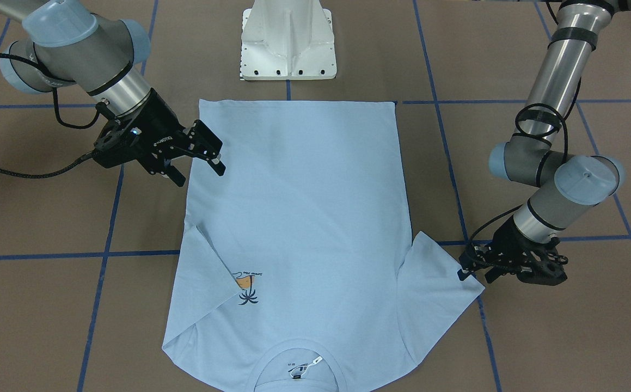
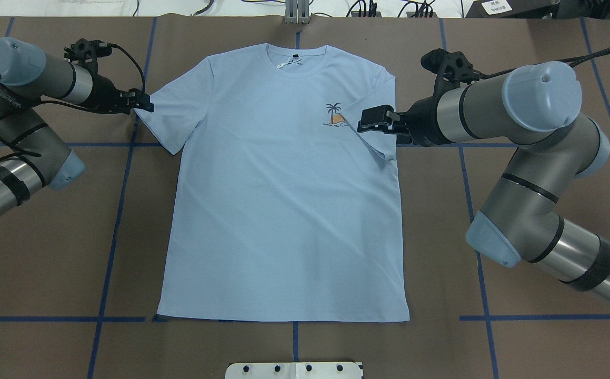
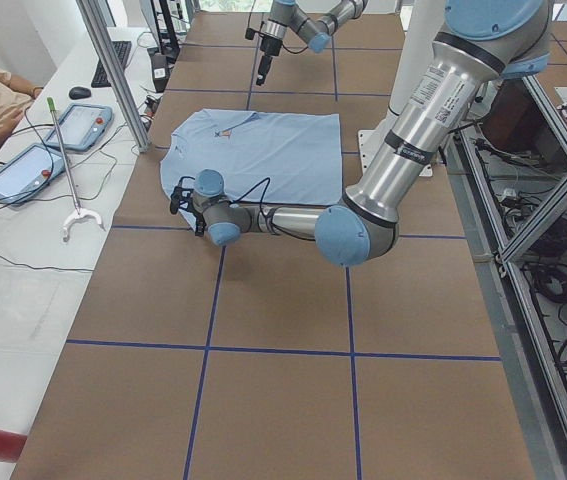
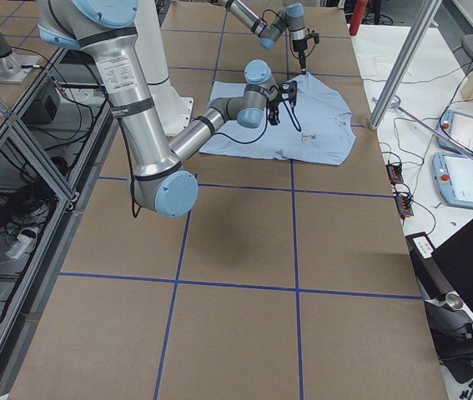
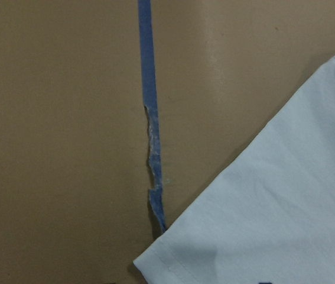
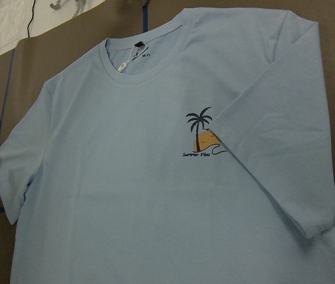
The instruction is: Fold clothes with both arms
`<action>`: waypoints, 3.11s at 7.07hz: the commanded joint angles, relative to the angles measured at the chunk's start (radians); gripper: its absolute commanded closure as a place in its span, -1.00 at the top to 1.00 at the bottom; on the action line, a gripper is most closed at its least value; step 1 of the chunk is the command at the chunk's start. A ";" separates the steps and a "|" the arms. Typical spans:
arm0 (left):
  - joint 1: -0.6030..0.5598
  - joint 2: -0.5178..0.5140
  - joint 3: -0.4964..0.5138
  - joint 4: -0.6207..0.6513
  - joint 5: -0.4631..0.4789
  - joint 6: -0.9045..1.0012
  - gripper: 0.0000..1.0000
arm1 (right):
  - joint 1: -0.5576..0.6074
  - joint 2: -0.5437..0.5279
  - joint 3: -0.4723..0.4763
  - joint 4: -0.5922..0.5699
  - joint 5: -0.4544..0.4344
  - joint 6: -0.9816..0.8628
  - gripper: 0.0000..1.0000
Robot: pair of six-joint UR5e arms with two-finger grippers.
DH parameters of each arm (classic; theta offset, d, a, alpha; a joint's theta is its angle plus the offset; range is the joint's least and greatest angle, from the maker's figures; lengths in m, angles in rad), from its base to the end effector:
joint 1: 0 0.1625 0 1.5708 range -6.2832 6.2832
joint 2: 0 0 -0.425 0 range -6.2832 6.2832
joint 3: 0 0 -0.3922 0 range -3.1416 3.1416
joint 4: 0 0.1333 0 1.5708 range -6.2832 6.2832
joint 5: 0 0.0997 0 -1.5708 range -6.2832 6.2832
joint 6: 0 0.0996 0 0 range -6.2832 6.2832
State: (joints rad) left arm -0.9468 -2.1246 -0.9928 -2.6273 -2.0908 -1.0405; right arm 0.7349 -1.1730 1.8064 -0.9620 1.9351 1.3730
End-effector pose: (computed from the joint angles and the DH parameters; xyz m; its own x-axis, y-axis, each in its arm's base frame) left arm 0.3649 -0.6503 0.4922 0.4886 0.0725 -0.8695 0.2410 0.9466 0.2144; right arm -0.3803 -0.4756 0.2578 0.3087 0.0315 0.9506 -0.3219 0.9439 0.0733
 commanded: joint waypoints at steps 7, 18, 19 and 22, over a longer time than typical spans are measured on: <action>0.000 -0.044 0.040 0.003 0.026 -0.015 -1.00 | -0.008 0.000 -0.021 0.003 -0.007 0.008 1.00; 0.146 -0.225 0.003 0.023 0.173 -0.378 -1.00 | -0.008 -0.004 -0.032 0.009 -0.008 0.009 1.00; 0.176 -0.225 0.003 0.021 0.222 -0.381 -0.92 | -0.008 -0.004 -0.032 0.009 -0.008 0.011 1.00; 0.204 -0.222 -0.047 0.024 0.268 -0.439 1.00 | -0.014 -0.004 -0.033 0.005 -0.013 0.014 1.00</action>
State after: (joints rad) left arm -0.7487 -2.3501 -1.0102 -2.6048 -1.8278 -1.4431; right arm 0.7249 -1.1775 1.7735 -0.9537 1.9245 1.3860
